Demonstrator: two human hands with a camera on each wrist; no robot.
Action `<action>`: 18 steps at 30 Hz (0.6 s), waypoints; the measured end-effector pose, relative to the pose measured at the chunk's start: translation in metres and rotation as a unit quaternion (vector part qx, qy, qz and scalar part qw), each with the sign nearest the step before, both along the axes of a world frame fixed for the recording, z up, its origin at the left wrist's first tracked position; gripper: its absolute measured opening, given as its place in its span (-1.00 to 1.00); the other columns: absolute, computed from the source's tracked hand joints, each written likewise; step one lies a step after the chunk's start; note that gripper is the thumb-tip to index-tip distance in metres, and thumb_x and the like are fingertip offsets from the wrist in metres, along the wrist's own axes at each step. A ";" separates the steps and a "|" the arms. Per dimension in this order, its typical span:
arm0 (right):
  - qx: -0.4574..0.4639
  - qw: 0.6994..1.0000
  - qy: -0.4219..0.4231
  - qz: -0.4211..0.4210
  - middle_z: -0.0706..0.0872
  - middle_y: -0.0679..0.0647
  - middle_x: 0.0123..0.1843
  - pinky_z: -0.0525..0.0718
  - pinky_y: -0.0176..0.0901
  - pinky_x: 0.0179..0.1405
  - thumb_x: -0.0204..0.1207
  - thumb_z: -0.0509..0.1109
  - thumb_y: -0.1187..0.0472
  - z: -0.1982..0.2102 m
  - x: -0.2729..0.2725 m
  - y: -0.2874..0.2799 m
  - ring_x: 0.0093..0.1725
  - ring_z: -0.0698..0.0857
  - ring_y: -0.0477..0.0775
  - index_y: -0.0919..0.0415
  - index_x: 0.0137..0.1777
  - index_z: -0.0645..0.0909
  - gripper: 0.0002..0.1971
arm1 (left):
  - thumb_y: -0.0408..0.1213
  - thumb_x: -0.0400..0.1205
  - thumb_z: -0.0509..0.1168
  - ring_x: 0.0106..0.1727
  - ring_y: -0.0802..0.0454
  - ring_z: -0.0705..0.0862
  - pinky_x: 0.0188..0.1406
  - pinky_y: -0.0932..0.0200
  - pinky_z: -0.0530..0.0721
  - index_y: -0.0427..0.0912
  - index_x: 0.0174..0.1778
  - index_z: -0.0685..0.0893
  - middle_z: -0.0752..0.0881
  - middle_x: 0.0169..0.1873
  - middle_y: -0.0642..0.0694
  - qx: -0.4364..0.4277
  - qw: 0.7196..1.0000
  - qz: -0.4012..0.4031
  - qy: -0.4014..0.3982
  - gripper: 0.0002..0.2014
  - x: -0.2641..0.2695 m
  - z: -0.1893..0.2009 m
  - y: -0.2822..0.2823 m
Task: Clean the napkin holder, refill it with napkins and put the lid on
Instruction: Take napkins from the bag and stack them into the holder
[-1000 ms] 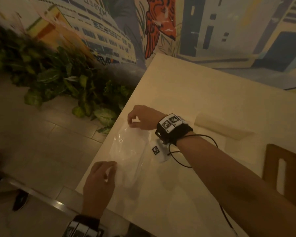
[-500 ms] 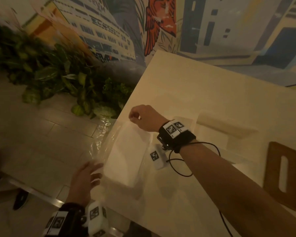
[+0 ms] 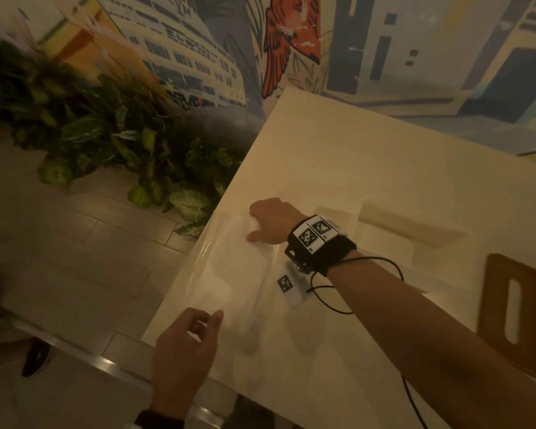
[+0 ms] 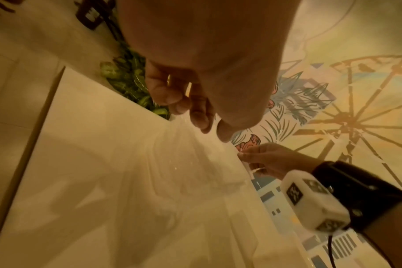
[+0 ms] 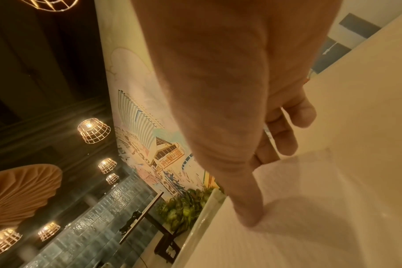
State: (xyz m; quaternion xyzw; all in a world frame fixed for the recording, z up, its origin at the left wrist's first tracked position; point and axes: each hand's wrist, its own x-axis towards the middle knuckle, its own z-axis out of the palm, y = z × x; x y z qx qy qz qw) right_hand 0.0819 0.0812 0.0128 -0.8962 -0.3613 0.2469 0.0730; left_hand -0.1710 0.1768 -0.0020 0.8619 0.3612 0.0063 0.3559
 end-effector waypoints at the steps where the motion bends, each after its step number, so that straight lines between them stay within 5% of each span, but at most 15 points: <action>1: -0.005 1.000 0.006 -0.005 0.58 0.15 0.33 0.52 0.08 0.29 0.52 0.41 -0.10 0.001 0.000 0.002 0.28 0.55 0.21 0.19 0.38 0.47 -0.46 | 0.11 0.53 0.37 -0.34 0.19 0.65 -0.27 0.16 0.57 0.07 -0.24 0.63 0.69 -0.44 0.13 -0.009 1.000 0.003 0.017 -0.79 0.001 -0.002 -0.003; 11: -0.025 0.993 0.090 -0.068 0.61 0.14 0.26 0.57 0.17 0.23 0.32 0.60 -0.06 0.010 -0.001 0.012 0.26 0.53 0.24 0.17 0.30 0.48 -0.38 | 0.15 0.52 0.36 -0.34 0.22 0.59 -0.44 0.25 0.38 0.02 -0.15 0.62 0.67 -0.40 0.08 -0.007 0.998 0.009 0.069 -0.73 0.011 -0.008 -0.010; 18: 0.016 0.996 0.074 -0.057 0.59 0.10 0.29 0.55 0.07 0.25 0.33 0.59 -0.04 0.010 -0.007 0.010 0.25 0.56 0.17 0.16 0.36 0.48 -0.36 | 0.16 0.49 0.38 -0.36 0.19 0.61 -0.42 0.20 0.42 0.07 -0.25 0.60 0.65 -0.48 0.09 0.000 0.998 0.010 0.064 -0.75 0.008 -0.014 -0.006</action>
